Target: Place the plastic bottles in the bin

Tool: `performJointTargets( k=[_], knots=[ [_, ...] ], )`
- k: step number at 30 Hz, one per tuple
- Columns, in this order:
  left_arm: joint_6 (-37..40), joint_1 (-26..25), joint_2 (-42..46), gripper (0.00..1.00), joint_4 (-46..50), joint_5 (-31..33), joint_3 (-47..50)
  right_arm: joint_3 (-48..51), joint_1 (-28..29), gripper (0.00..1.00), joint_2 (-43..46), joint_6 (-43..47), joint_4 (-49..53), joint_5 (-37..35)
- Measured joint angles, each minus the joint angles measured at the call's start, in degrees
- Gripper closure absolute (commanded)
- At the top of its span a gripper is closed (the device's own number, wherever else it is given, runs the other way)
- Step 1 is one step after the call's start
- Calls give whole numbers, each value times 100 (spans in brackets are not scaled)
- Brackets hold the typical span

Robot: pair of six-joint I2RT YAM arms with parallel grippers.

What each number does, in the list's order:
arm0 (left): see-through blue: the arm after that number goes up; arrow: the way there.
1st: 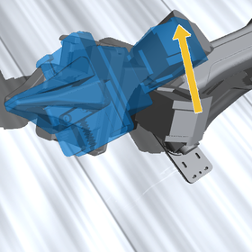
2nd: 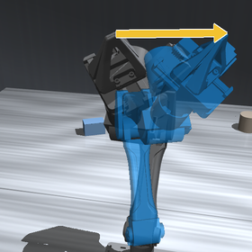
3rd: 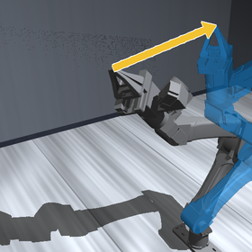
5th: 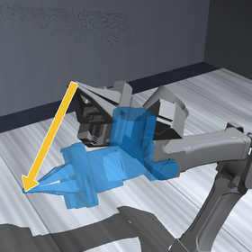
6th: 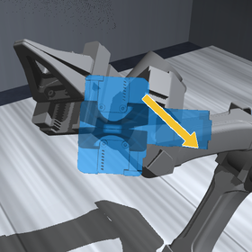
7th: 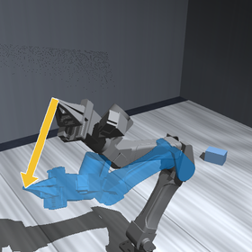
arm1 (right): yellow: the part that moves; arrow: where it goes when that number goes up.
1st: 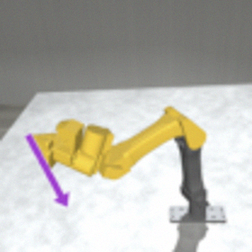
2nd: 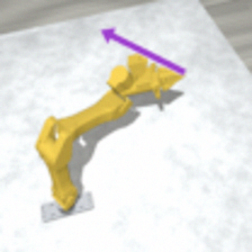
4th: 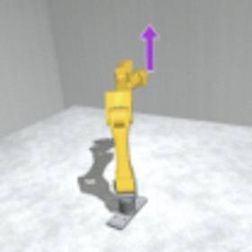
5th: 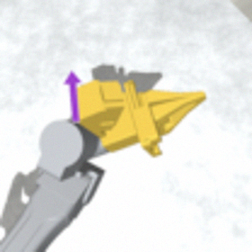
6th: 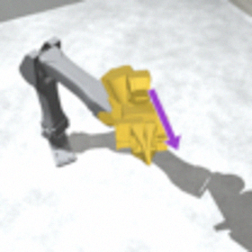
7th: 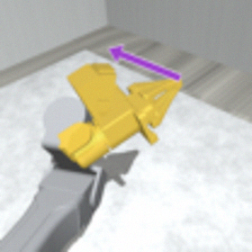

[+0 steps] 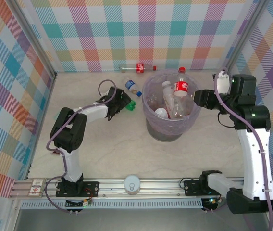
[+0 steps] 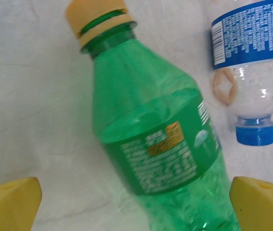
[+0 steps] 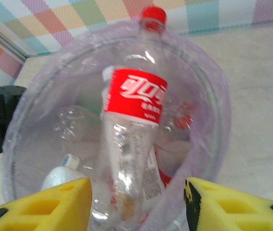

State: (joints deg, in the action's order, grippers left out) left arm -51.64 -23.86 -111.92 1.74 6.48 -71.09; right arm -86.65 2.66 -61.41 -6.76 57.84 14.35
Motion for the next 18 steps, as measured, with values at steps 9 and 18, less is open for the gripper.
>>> performJointTargets(
  k=[9,18],
  knots=[
    [-153,15,-396,16,-258,-114,-236,407,-9,46,72,-48,179,-57],
    [-203,55,-498,28,-409,-111,-229,905,-15,46,579,-293,101,70]
  ],
)
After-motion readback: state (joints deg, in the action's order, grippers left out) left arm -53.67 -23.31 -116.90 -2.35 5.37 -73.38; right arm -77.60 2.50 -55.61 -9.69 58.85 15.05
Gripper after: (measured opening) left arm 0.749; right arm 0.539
